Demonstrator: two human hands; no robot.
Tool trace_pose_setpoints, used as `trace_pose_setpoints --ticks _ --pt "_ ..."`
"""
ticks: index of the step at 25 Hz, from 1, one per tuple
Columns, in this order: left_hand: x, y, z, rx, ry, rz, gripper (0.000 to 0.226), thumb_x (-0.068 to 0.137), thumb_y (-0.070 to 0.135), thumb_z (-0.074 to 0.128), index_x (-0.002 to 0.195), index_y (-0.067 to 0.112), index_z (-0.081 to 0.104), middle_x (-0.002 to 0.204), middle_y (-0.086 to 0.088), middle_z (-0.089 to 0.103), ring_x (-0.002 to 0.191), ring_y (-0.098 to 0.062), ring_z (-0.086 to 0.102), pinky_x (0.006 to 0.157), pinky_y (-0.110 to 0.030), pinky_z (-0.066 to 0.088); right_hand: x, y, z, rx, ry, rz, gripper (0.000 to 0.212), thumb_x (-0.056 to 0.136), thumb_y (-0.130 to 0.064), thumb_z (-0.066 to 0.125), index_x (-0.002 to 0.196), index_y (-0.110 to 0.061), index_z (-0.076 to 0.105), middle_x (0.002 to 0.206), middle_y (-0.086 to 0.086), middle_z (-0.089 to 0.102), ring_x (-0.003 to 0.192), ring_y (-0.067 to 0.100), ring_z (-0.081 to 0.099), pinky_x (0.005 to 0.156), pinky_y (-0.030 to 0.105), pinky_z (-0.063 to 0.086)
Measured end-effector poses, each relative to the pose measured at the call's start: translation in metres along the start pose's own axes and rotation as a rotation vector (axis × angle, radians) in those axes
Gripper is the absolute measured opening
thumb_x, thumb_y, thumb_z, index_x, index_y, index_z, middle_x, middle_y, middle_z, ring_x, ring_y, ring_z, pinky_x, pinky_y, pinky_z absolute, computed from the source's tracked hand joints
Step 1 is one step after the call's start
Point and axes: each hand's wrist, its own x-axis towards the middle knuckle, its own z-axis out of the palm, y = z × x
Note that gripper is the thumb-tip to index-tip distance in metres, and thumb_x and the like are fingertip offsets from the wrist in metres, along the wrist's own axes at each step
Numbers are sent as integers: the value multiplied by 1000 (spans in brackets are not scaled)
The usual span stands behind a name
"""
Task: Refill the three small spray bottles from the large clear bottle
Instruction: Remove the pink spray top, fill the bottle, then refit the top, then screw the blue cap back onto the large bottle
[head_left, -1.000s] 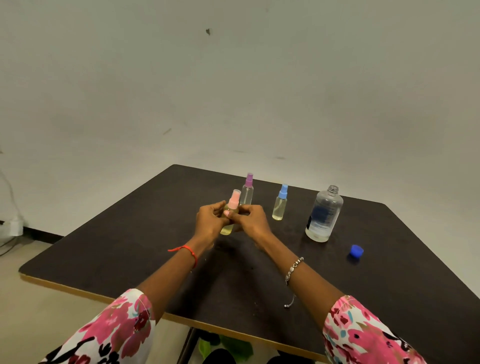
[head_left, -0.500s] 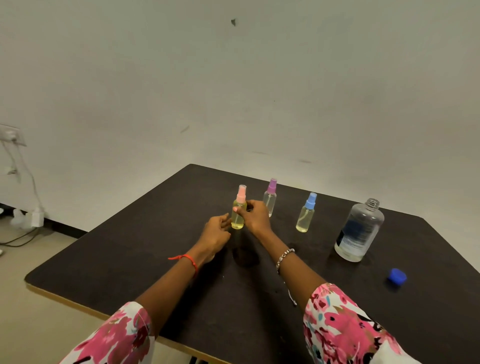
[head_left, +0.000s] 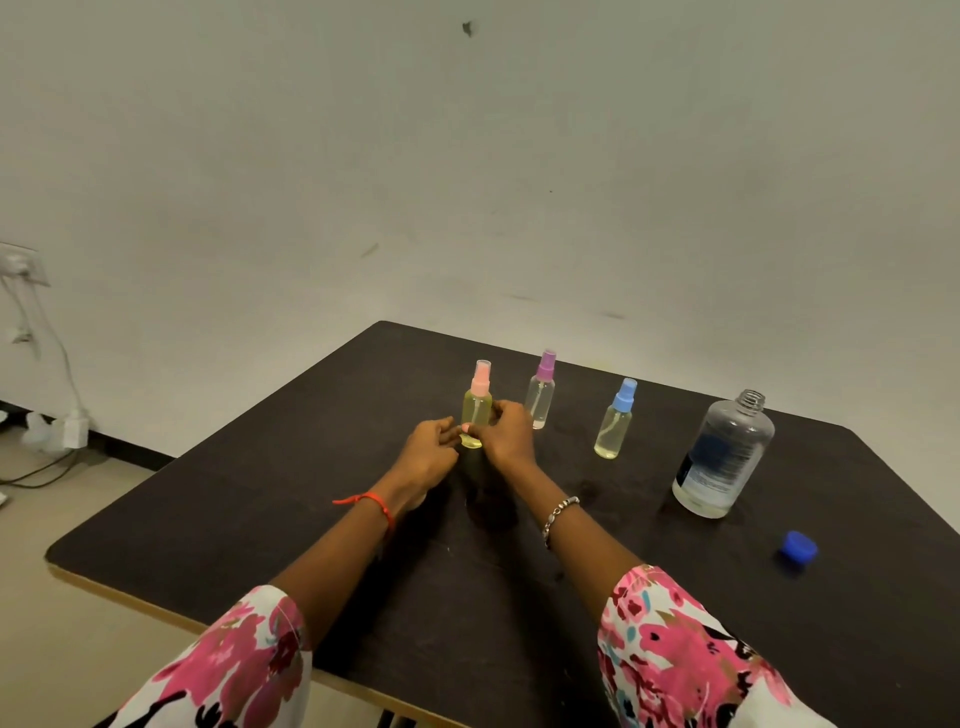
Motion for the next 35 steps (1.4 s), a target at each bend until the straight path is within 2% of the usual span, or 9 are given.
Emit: trace_pose_setpoints --ticks 5,7,10,17,20,22,27,30,35 --pt "3 -1 14 -5 156 -77 52 81 -13 49 132 -8 39 124 -17 55 119 -25 51 105 -38 41 -18 9 -50 24 -32 86 17 81 -5 66 96 3 62 89 17 64 64 17 61 51 23 54" --pt "-5 6 27 37 255 -75 23 79 -8 54 102 -5 57 98 -12 60 103 -26 54 87 -34 47 -28 15 -88 15 -191 104 12 86 -5 59 93 4 64 80 14 65 54 13 60 40 18 49" --pt "-25 22 56 72 308 -51 25 79 -4 55 104 -6 54 103 -18 54 91 -29 56 69 -32 43 -42 24 -148 -125 -390 106 13 86 -7 59 92 3 66 70 6 65 47 9 59 38 17 43" --pt "-42 39 129 50 119 16 31 75 -10 57 105 -3 55 102 -17 56 90 -24 52 62 -26 41 -71 50 -269 -209 17 229 23 80 -8 61 59 -2 62 53 8 56 39 11 43 36 17 33" --pt "-45 39 153 81 22 15 30 73 -10 59 101 1 57 110 -23 62 100 -32 59 64 -26 44 -80 64 -292 -230 329 211 19 78 -10 62 63 2 62 59 15 53 45 14 41 36 17 34" --pt "-46 37 161 87 -8 0 27 76 -10 56 100 1 56 105 -22 63 83 -27 61 56 -24 43 -84 67 -291 -229 268 205 19 80 -8 60 69 7 64 58 13 55 44 13 45 34 12 34" --pt "-31 27 159 92 -32 0 49 82 -7 44 131 1 45 131 -17 52 115 -28 55 96 -36 48 -73 54 -226 -170 -319 156 23 89 -4 50 112 0 56 93 17 67 54 14 61 39 17 45" --pt "-23 26 151 133 -94 10 62 83 -11 39 142 4 29 148 -13 36 133 -26 40 105 -37 41 -44 57 -177 -83 -249 195 46 92 0 43 136 -2 30 118 19 52 61 16 59 44 21 50" --pt "-10 30 145 156 -207 -4 72 81 -18 32 147 7 13 155 -11 20 143 -22 22 116 -35 27 -9 63 -147 -10 -19 215 44 92 -4 45 133 -9 31 112 14 51 59 15 50 50 28 47"
